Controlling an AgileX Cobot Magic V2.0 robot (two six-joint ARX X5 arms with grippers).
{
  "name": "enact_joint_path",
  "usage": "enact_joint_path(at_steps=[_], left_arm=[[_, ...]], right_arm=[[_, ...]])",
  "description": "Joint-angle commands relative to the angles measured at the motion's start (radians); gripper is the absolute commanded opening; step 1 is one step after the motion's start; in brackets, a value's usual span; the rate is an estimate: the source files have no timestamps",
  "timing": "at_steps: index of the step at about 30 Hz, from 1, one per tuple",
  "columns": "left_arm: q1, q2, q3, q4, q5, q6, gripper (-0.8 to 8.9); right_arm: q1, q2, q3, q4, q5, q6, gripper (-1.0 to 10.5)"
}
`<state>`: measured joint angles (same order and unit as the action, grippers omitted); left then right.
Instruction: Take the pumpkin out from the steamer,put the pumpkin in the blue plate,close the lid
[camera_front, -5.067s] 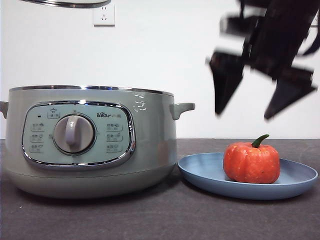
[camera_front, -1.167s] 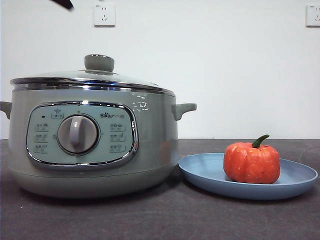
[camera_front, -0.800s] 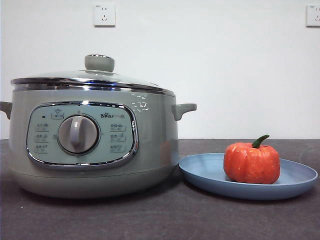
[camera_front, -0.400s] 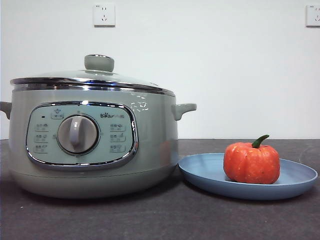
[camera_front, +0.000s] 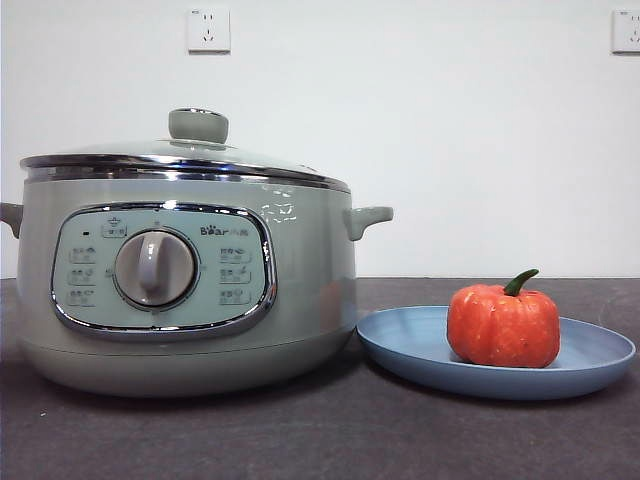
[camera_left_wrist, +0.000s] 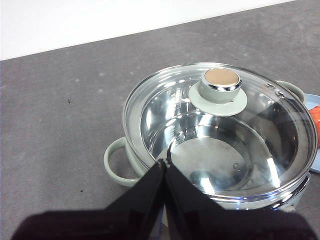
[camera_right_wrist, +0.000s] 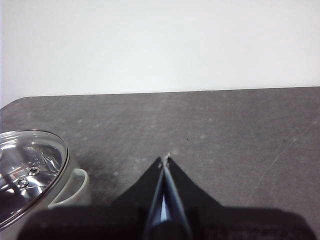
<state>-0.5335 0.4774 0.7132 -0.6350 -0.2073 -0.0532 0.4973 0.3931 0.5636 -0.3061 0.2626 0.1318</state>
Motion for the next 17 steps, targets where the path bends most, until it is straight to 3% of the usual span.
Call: enact_joint_path(at_steps=[1, 8, 11, 17], left_arm=[[-0.004, -0.002, -0.006, 0.005, 0.000, -0.005, -0.03], [0.032, -0.089, -0.008, -0.027, 0.006, 0.004, -0.03], [0.109, -0.192, -0.017, -0.052, 0.011, -0.023, -0.03], [0.314, -0.356, -0.175, 0.123, 0.014, 0.007, -0.03]], right_arm=[[0.002, -0.001, -0.006, 0.006, 0.004, 0.008, -0.1], [0.002, -0.001, -0.006, 0.005, 0.005, 0.008, -0.1], [0.002, -0.001, -0.006, 0.005, 0.007, 0.008, -0.1], [0.002, 0.000, -0.006, 0.005, 0.003, 0.008, -0.1]])
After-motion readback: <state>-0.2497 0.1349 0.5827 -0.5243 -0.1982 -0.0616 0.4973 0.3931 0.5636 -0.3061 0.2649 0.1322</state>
